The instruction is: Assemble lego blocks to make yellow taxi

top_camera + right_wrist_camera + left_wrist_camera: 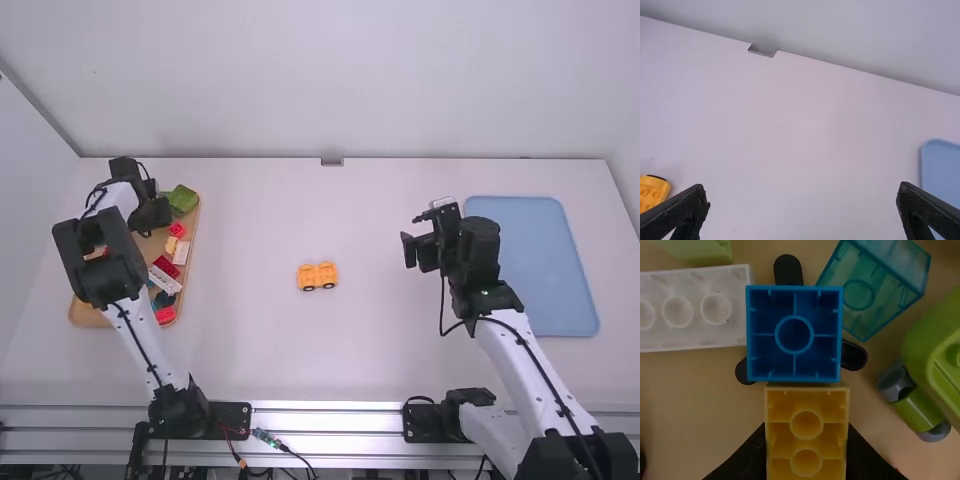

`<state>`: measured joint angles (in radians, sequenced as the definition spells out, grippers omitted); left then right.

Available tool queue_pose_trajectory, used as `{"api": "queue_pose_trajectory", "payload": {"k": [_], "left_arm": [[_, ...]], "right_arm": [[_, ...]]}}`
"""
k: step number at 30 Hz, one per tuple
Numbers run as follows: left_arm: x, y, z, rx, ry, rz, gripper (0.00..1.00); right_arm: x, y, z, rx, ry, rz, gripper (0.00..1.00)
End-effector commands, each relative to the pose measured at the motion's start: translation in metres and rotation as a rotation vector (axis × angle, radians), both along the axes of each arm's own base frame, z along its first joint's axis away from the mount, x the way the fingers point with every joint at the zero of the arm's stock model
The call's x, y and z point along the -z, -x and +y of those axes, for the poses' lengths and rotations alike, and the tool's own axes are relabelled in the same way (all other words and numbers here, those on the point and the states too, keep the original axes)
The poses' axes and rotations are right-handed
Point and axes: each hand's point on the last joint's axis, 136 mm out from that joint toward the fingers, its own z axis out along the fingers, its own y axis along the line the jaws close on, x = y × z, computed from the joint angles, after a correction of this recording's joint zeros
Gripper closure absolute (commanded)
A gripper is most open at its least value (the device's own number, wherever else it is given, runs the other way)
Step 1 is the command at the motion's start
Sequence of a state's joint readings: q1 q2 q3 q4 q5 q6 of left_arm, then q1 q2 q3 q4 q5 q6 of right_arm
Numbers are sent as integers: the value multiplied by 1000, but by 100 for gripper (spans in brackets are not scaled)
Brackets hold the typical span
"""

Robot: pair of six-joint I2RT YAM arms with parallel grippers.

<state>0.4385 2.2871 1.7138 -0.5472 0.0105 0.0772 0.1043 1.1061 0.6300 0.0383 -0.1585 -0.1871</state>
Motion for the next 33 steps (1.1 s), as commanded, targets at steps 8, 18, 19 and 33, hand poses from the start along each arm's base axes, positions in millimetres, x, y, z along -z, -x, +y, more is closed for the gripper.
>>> {"api": "queue_pose_trajectory", "payload": {"k": [8,18,19,33], "left_arm": [[12,3,-4,14,4,27,74],[-21,0,-2,13,4,27,96],[-28,0,-2,13,3,24,96],[-179,-4,-104,350,217,-290,98]], "right_arm": [[6,2,1,-2,-2,15,1],[4,1,1,-5,-5,8,1],[4,1,1,-5,-5,6,1],[-34,-2,50,-338,-238,-129,1]]}}
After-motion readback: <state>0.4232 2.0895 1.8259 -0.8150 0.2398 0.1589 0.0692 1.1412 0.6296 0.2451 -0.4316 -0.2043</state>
